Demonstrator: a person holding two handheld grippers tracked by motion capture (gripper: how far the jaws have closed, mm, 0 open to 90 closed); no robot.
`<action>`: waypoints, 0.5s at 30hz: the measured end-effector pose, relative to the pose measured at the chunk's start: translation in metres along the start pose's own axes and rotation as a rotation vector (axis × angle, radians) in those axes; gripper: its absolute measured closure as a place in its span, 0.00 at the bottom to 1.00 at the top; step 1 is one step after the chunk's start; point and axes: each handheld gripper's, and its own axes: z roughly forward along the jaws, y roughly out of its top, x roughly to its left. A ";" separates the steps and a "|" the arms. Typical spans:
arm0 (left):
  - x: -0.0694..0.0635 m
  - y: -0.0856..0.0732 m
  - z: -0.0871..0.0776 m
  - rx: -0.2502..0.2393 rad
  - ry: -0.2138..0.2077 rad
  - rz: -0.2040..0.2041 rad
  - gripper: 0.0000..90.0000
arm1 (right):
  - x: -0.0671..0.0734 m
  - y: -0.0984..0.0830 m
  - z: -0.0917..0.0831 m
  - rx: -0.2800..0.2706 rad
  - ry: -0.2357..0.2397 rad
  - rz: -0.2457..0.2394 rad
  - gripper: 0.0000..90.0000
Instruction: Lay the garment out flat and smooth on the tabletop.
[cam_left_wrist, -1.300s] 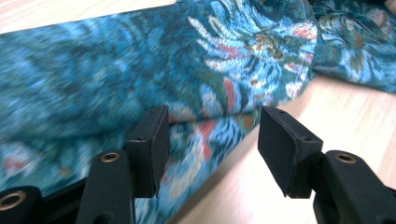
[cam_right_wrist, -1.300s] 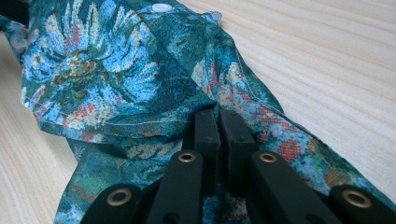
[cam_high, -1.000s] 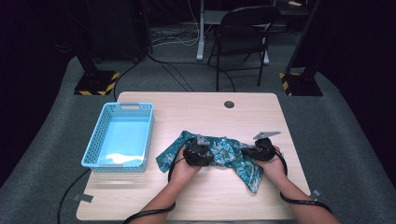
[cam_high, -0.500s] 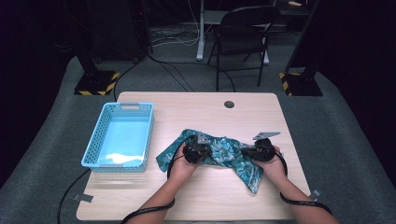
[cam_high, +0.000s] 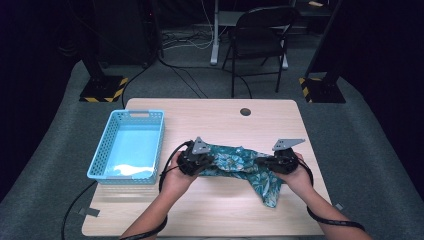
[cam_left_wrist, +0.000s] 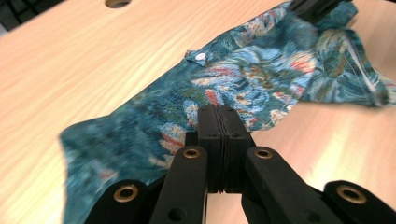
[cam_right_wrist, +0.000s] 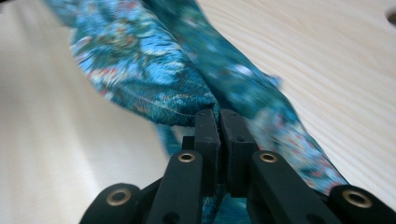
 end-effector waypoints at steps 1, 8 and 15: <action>0.000 -0.001 -0.007 0.003 0.000 0.003 0.99 | 0.006 0.003 -0.005 -0.006 0.013 -0.023 0.96; -0.013 -0.021 -0.047 0.057 -0.016 0.027 0.99 | 0.050 0.012 -0.025 -0.010 0.153 -0.120 0.96; -0.034 -0.060 -0.066 0.118 -0.097 0.010 0.99 | 0.091 -0.007 -0.021 0.071 0.280 -0.189 0.96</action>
